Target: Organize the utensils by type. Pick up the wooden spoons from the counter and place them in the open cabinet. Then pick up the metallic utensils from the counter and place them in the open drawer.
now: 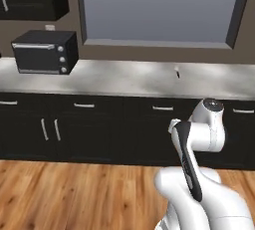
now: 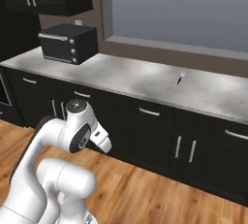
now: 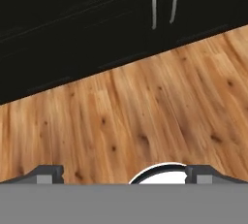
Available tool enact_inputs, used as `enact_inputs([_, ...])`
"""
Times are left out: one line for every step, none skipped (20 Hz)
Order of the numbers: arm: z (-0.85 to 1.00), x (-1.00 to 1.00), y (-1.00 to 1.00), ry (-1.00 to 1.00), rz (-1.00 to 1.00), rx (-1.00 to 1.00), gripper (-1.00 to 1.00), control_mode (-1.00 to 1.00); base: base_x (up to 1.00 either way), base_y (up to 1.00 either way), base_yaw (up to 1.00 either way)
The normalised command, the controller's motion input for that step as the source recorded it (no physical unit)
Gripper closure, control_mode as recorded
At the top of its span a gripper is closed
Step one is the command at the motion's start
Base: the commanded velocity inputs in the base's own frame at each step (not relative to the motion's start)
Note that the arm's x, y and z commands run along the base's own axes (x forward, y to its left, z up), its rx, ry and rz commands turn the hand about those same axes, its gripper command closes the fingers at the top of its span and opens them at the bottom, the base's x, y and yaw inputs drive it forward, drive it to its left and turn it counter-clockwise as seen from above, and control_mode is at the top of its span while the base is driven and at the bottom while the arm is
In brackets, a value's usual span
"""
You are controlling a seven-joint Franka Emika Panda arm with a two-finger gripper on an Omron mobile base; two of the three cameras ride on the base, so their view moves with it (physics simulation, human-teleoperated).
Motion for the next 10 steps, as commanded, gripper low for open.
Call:
enact_inputs([0.0, 0.0, 0.0, 0.0, 0.0, 0.0, -1.0, 1.0, 0.7, -0.64, 0.11])
enact_inputs([0.0, 0.0, 0.0, 0.0, 0.0, 0.0, -1.0, 1.0, 0.66, -0.66, 0.11])
enact_inputs([0.0, 0.0, 0.0, 0.0, 0.0, 0.0, -1.0, 1.0, 0.66, -0.65, 0.11])
enact_inputs([0.0, 0.0, 0.0, 0.0, 0.0, 0.0, -1.0, 1.0, 0.67, -0.62, 0.11])
enact_inputs([0.0, 0.0, 0.0, 0.0, 0.0, 0.0, -1.0, 1.0, 0.69, -0.6, 0.1])
enact_inputs([0.0, 0.0, 0.0, 0.0, 0.0, 0.0, -1.0, 1.0, 0.66, -0.57, 0.09])
enact_inputs([0.0, 0.0, 0.0, 0.0, 0.0, 0.0, -1.0, 1.0, 0.66, -0.56, 0.09])
enact_inputs([0.0, 0.0, 0.0, 0.0, 0.0, 0.0, -1.0, 1.0, 0.68, -0.54, 0.08])
enact_inputs([0.0, 0.0, 0.0, 0.0, 0.0, 0.0, -1.0, 1.0, 0.67, -0.54, 0.07])
enact_inputs([0.0, 0.0, 0.0, 0.0, 0.0, 0.0, -1.0, 1.0, 0.66, -0.45, 0.04])
